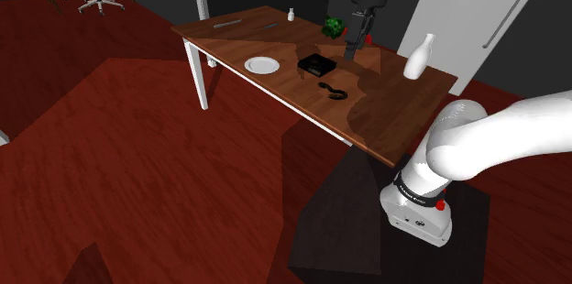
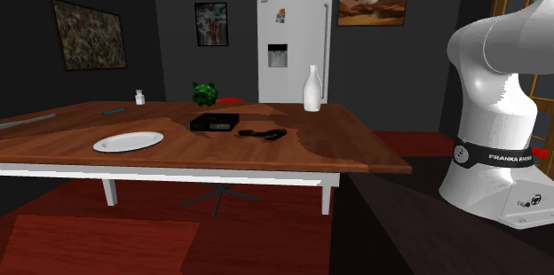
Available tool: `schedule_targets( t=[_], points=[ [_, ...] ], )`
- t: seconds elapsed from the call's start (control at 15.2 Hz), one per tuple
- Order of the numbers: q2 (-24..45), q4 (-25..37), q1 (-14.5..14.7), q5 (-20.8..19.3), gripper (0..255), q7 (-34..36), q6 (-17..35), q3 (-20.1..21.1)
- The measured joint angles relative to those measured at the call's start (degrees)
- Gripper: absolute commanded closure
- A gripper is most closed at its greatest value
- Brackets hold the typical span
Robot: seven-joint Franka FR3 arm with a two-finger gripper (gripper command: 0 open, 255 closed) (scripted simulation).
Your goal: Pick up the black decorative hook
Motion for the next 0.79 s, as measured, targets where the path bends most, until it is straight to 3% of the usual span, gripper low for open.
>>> schedule_targets(
  t=[0.26,0.79],
  points=[
    [1.66,-1.45,-0.79,-1.17,0,-1.27,2.64,-1.22],
    [10.53,-4.92,-4.03,-5.41,0,-6.25,13.56,-6.37]
  ],
)
